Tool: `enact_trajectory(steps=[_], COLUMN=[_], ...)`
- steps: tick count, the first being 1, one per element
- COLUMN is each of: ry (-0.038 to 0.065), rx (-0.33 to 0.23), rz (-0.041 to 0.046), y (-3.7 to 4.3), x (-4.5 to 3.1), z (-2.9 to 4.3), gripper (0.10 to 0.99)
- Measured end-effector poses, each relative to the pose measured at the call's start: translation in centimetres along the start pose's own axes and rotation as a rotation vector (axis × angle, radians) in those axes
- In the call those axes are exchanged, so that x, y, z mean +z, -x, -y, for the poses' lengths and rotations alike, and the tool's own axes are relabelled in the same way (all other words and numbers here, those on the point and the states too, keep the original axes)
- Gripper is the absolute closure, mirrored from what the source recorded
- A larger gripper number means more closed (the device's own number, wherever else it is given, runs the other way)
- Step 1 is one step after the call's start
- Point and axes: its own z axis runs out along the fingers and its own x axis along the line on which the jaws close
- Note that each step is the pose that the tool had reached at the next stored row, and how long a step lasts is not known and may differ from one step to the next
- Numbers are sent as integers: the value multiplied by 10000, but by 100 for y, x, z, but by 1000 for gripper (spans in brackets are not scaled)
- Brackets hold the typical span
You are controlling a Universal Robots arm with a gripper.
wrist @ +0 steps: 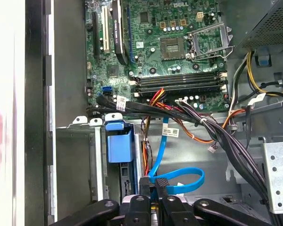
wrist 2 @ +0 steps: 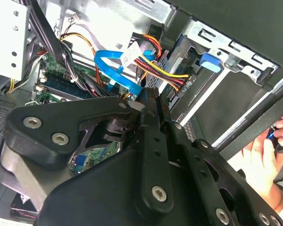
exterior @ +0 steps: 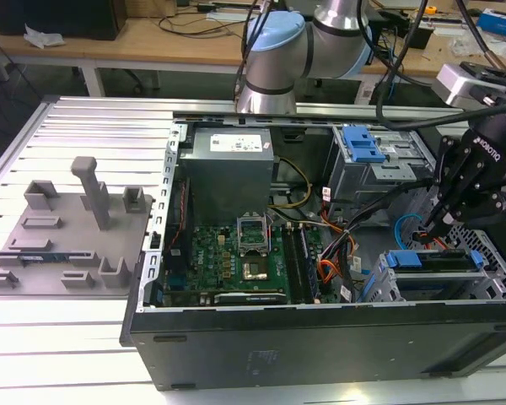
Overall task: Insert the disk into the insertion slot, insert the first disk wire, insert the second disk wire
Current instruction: 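Insert the second disk wire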
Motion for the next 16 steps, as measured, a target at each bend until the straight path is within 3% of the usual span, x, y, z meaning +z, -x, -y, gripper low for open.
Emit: enact_trajectory(steps=[1,3,16], ry=[-1,-327,-316], rx=[3,25,24], rz=[0,27,25], y=[-1,-8,-124], x=[1,11,4], z=[-5,-70,-51], gripper=[925,925,925])
